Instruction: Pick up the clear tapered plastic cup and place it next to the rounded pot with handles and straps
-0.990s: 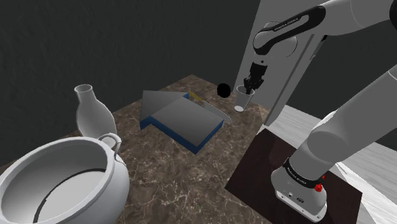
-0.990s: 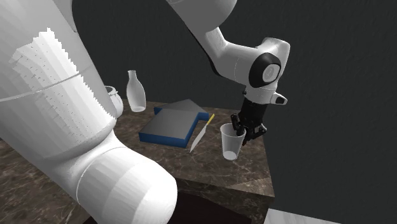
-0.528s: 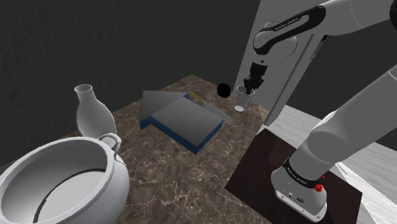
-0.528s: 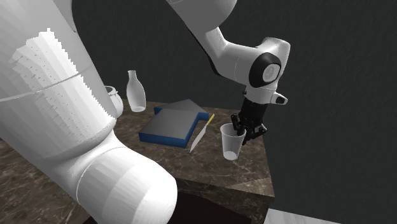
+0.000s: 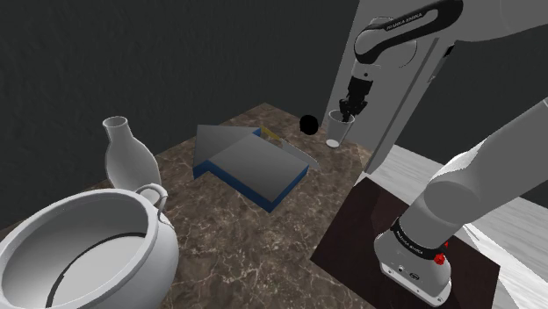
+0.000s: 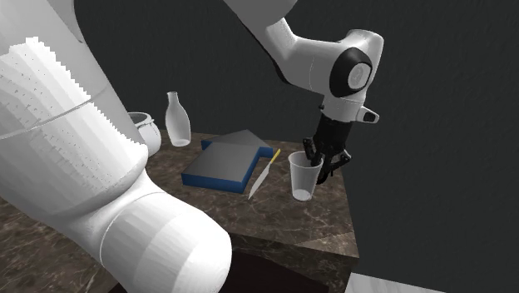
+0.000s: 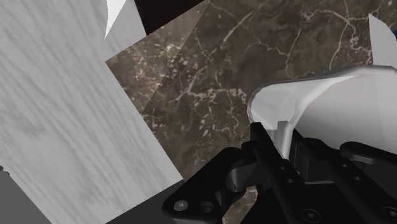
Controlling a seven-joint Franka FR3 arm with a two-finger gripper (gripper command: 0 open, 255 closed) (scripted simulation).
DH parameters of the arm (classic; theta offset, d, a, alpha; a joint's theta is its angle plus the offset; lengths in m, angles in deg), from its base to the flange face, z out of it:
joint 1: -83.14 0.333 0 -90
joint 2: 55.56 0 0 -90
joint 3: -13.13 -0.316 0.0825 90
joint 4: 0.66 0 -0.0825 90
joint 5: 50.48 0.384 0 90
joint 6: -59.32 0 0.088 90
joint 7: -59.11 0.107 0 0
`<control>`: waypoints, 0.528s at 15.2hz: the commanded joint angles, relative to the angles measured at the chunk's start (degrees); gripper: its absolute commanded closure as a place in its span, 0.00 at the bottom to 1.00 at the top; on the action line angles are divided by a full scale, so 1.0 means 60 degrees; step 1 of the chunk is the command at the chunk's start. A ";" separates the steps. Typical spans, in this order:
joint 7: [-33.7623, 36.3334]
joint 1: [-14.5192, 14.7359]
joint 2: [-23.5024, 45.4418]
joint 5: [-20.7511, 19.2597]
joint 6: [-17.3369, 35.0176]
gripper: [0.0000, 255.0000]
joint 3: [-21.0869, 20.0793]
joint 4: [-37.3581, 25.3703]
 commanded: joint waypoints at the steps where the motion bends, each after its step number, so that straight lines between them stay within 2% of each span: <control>1: 0.0049 -0.0014 -0.0144 -0.0047 -0.0309 1.00 -0.0021 -0.0171; 8: 0.0201 -0.0024 -0.0489 -0.0130 -0.1246 1.00 -0.0106 -0.0783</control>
